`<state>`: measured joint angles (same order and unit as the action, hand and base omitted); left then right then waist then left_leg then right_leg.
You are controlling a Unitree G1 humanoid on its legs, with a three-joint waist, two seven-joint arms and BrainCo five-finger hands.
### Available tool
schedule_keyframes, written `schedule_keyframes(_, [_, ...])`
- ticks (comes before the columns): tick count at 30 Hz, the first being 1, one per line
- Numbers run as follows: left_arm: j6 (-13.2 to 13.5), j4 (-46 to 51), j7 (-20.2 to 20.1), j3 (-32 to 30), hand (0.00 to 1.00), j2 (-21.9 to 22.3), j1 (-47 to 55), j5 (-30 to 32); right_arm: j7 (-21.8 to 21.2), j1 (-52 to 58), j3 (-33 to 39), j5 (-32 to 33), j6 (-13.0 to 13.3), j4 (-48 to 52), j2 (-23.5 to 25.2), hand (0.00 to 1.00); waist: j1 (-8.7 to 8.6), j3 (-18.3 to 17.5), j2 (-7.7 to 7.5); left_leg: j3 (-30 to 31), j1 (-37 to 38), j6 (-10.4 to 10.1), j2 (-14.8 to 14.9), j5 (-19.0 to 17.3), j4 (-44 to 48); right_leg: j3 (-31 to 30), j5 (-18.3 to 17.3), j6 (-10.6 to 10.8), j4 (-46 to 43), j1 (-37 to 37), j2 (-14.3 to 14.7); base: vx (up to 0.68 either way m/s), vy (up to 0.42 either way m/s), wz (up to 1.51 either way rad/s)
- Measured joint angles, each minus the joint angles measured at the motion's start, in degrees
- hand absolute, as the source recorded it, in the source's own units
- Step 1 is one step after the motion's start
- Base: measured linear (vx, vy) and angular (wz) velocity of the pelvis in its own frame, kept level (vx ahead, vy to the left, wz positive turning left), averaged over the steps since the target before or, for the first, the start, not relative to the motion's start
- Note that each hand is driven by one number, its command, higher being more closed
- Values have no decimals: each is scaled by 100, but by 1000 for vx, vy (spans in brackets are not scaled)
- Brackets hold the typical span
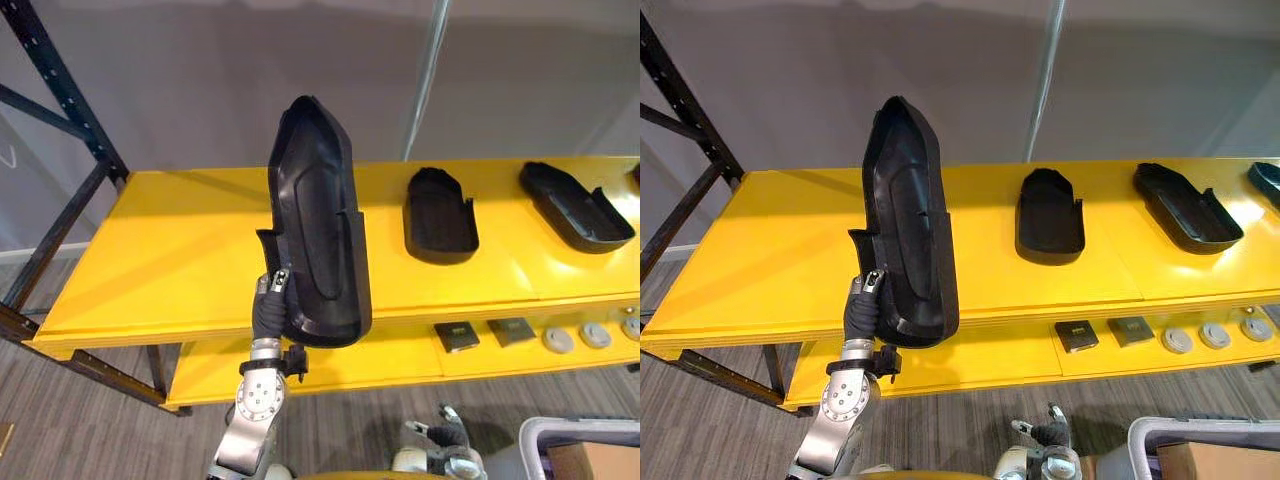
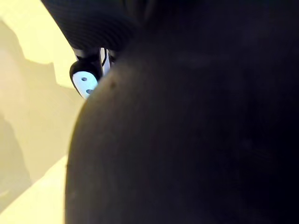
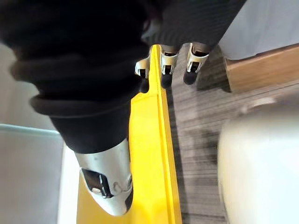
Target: Walk over and take plastic housings, then place them on the shelf
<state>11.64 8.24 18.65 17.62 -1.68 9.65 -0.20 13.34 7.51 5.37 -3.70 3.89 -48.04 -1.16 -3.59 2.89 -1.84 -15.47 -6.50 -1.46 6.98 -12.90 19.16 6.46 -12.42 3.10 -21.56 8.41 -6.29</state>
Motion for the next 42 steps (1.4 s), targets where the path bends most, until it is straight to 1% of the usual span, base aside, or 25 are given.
schedule_keyframes(1, [-14, -33, -5, 34, 100, 42, -12, 13, 1, -13, 0, 1, -1, -10, -43, 0, -69, 11, 37, 115, -6, -24, 2, 16, -19, -56, 22, -12, 131, -77, 81, 8, 5, 29])
schedule_keyframes(2, [-16, -32, -22, 94, 100, 29, -18, 81, 11, 17, 26, 7, 2, -7, -53, 0, -165, 27, 61, 249, 45, -63, -46, 95, -147, -53, 140, -127, 375, -169, 142, 65, 26, 43])
schedule_keyframes(3, [-16, -31, -108, 113, 100, 30, -22, 145, 20, 47, 38, 15, -1, -8, -48, 0, -173, 34, 48, 285, 108, -57, -105, 251, -277, -36, 213, -52, 457, -269, 133, 85, 30, 29])
schedule_keyframes(4, [-21, -31, -114, 117, 100, 30, -22, 177, 20, 62, 36, 20, -1, -7, -37, 0, -172, 35, 42, 286, 158, -62, -115, 293, -345, -25, 222, -50, 485, -299, 129, 107, -1, 10])
schedule_keyframes(6, [-22, -30, -115, 105, 100, 34, -50, 209, 16, 76, 37, 30, -1, -1, 2, 0, -143, 30, 30, 279, 309, -73, -114, 392, -514, -1, 247, -61, 569, -427, 126, 128, -37, 5])
schedule_keyframes(8, [-22, -11, -121, 81, 100, 44, -140, 212, 14, 81, 33, 32, 3, 13, 106, 0, -28, 23, 24, 249, 478, -127, -100, 475, -722, -19, 312, -85, 758, -580, 167, 100, -24, -2])
schedule_keyframes(12, [-20, 52, -110, -55, 100, 60, -137, 223, 7, 75, 30, 77, 10, 80, 209, 0, 57, -2, 26, 177, 637, -178, -37, 562, -983, -54, 487, -151, 1087, -734, 268, 41, -22, -10])
schedule_keyframes(13, [-20, 45, -108, -156, 100, 60, -137, 275, 2, 79, 27, 83, 11, 121, 210, 0, 113, -4, 33, 109, 677, -186, 0, 604, -1085, -100, 592, -173, 1193, -740, 317, 0, -2, -24])
schedule_keyframes(15, [-72, -11, -100, -381, 100, 30, -135, 360, -1, 82, 26, 82, 15, 170, 209, 0, 118, -8, 20, 21, 848, -189, -2, 804, -1473, -168, 814, -174, 1506, -836, 360, -12, 7, -22])
schedule_keyframes(16, [-83, -19, -95, -424, 100, 31, -137, 377, -2, 82, 26, 82, 14, 169, 205, 0, 117, -8, 21, 1, 872, -187, -4, 824, -1516, -177, 832, -174, 1532, -842, 363, -80, 10, -19])
schedule_keyframes(17, [-203, -461, -40, -872, 100, -74, -326, 586, -78, 138, 22, 78, 14, 165, 202, 0, 104, -17, 26, -62, 1012, -171, -62, 1030, -1839, -190, 1016, -156, 1784, -924, 363, -133, 12, -16])
schedule_keyframes(18, [-291, -680, 57, -1055, 100, -151, -443, 639, -113, 172, 2, 77, 14, 165, 201, 0, 101, -22, 25, -82, 1033, -156, -101, 1135, -1985, -191, 1066, -139, 1882, -919, 348, -157, 12, -15])
schedule_keyframes(21, [-471, -1134, 159, -1557, 100, -355, -784, 790, -137, 215, -106, 68, 13, 152, 168, 0, 85, -24, 28, -106, 1081, -145, -150, 1367, -2311, -201, 1216, -130, 2071, -886, 353, -129, -5, -5])
schedule_keyframes(23, [-599, -1423, 268, -1857, 100, -475, -1026, 879, -199, 217, -112, 42, 11, 149, 149, 0, 68, -25, 28, -130, 1124, -146, -160, 1467, -2460, -207, 1272, -126, 2130, -878, 374, -133, -8, -5])
schedule_keyframes(25, [-761, -1856, 401, -2239, 100, -712, -1300, 887, -242, 268, -147, -51, 11, 131, 108, 0, 59, -30, 25, -197, 1112, -161, -187, 1484, -2480, -286, 1348, -141, 2200, -824, 410, -144, -1, -15])
schedule_keyframes(26, [-783, -1940, 421, -2315, 100, -764, -1351, 887, -243, 272, -145, -46, 13, 123, 104, 0, 60, -30, 25, -211, 1102, -163, -188, 1485, -2494, -313, 1354, -142, 2217, -804, 413, -136, -9, -19])
schedule_keyframes(27, [-923, -2416, 514, -2596, 100, -1020, -1650, 892, -261, 297, -143, -112, 12, 98, 69, 0, 49, -36, 16, -229, 1046, -198, -200, 1489, -2498, -341, 1419, -119, 2375, -810, 419, -93, -8, -11])
schedule_keyframes(28, [-984, -2608, 534, -2732, 100, -1090, -1763, 894, -331, 294, -139, -132, 13, 99, 70, 0, 40, -39, 12, -234, 1033, -200, -205, 1490, -2499, -353, 1429, -111, 2386, -800, 421, -70, -3, -7])
schedule_keyframes(30, [-1036, -2780, 548, -2834, 100, -1159, -1869, 893, -355, 294, -134, -144, 15, 90, 70, 0, 41, -41, 9, -241, 1032, -204, -210, 1489, -2499, -392, 1434, -104, 2396, -803, 423, 21, 6, -4])
schedule_keyframes(31, [-1081, -3163, 542, -2898, 100, -1405, -2085, 882, -362, 262, -128, -144, 26, 15, 69, 0, 53, -43, 4, -281, 1035, -203, -209, 1489, -2498, -465, 1479, -77, 2411, -796, 436, 70, 13, -16])
schedule_keyframes(33, [-1150, -3499, 535, -2942, 100, -1660, -2290, 875, -366, 240, -125, -151, 25, -7, 70, 0, 46, -43, 5, -347, 1033, -173, -208, 1509, -2466, -534, 1536, -116, 2461, -799, 449, 70, 8, -18])
schedule_keyframes(37, [-1197, -3936, 505, -2940, 100, -1790, -2691, 877, -394, 224, -119, -166, 23, -22, 69, 0, 42, -40, 5, -361, 1024, -173, -202, 1509, -2462, -575, 1546, -122, 2469, -794, 468, 59, -3, -7])
schedule_keyframes(40, [-1251, -4152, 491, -2934, 100, -1852, -2875, 882, -472, 173, -117, -169, 23, -74, 63, 0, -3, -38, 9, -361, 1020, -174, -194, 1509, -2462, -623, 1553, -134, 2467, -765, 485, 4, -11, -9])
schedule_keyframes(41, [-1261, -4286, 472, -2926, 0, -1898, -2950, 884, -476, 163, -118, -169, 24, -74, 64, 0, -25, -38, 9, -372, 1013, -173, -188, 1509, -2462, -642, 1558, -140, 2455, -738, 493, -59, -20, -14])
schedule_keyframes(42, [-1271, -4496, 402, -2921, 0, -1938, -3074, 888, -476, 158, -107, -166, 27, -72, 63, 0, -36, -36, 10, -396, 1011, -173, -182, 1509, -2463, -651, 1562, -148, 2424, -702, 503, -67, -16, -11])
